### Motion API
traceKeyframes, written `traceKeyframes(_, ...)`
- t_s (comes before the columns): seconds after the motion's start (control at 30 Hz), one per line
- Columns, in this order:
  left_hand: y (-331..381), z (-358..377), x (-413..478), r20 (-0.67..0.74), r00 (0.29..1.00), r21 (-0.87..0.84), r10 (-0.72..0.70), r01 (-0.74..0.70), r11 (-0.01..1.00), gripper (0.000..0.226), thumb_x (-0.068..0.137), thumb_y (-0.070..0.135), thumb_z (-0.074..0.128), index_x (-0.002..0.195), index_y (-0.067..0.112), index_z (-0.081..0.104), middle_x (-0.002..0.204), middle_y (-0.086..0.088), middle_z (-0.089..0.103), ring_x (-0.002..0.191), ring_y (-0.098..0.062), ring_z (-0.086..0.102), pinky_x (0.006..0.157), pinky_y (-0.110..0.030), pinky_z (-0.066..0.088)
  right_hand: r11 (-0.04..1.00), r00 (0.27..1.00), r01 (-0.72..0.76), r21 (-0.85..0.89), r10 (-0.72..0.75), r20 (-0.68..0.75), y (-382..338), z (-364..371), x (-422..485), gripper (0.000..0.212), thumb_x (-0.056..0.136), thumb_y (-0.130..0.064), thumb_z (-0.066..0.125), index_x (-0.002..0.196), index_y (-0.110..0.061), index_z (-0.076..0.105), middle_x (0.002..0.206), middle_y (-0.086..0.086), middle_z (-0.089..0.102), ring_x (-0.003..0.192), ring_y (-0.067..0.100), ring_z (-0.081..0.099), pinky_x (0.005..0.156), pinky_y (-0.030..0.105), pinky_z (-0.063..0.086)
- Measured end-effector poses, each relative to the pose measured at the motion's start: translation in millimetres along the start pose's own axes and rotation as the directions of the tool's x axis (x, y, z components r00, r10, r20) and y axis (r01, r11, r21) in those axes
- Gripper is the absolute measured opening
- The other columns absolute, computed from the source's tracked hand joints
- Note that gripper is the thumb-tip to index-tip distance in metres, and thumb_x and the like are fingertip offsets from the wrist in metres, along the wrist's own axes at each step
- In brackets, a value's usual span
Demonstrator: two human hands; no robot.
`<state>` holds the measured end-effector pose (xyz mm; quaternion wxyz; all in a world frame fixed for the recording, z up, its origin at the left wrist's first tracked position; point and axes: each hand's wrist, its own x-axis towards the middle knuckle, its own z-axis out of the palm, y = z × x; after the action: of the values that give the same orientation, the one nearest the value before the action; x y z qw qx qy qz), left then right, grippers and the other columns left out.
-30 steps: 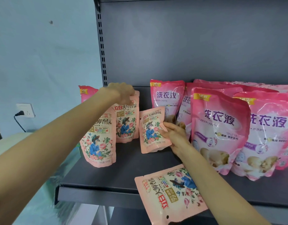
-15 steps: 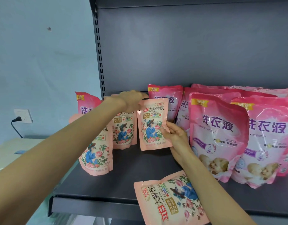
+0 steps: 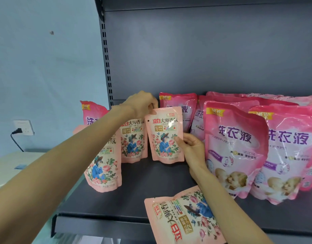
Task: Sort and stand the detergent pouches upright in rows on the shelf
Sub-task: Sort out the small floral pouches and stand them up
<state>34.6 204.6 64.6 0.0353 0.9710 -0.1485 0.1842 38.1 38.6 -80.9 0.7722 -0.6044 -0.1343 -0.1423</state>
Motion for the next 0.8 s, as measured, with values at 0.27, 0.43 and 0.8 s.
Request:
traceKeyframes(0.27,9.0,12.6,9.7,-0.038,0.999,0.013,0.011,-0.011,1.0,0.01,0.088,0.013,0.061,0.095,0.01,0.068,0.101,-0.006,0.068,0.093,-0.025,0.061,0.082,-0.035,0.049,0.984,0.997,0.049,-0.174,-0.059,-0.053,7.4,-0.7,3.9,0.015,0.084,0.0,0.063,0.077,-0.013,0.063,0.079,-0.005,0.067,0.076,0.007,0.064,0.066,0.022,0.054)
traceKeyframes(0.43,6.8,20.5,12.8,-0.026,0.999,0.003,0.025,-0.025,1.0,0.01,0.089,0.011,0.059,0.097,0.011,0.066,0.102,-0.007,0.067,0.092,-0.025,0.059,0.083,-0.035,0.048,0.973,0.998,0.026,-0.228,-0.04,-0.056,11.7,-0.4,4.9,0.008,0.086,0.0,0.061,0.084,-0.008,0.063,0.091,0.006,0.068,0.087,0.019,0.065,0.071,0.03,0.055)
traceKeyframes(0.8,7.5,18.5,4.8,0.058,0.998,0.035,0.003,-0.005,0.999,0.023,0.095,0.013,0.048,0.115,0.017,0.058,0.116,-0.004,0.063,0.101,-0.025,0.059,0.083,-0.038,0.049,0.936,0.991,0.101,-0.338,-0.124,-0.049,8.4,2.6,1.4,0.026,0.087,-0.002,0.059,0.113,-0.006,0.056,0.104,0.0,0.062,0.086,0.004,0.059,0.06,0.007,0.047)
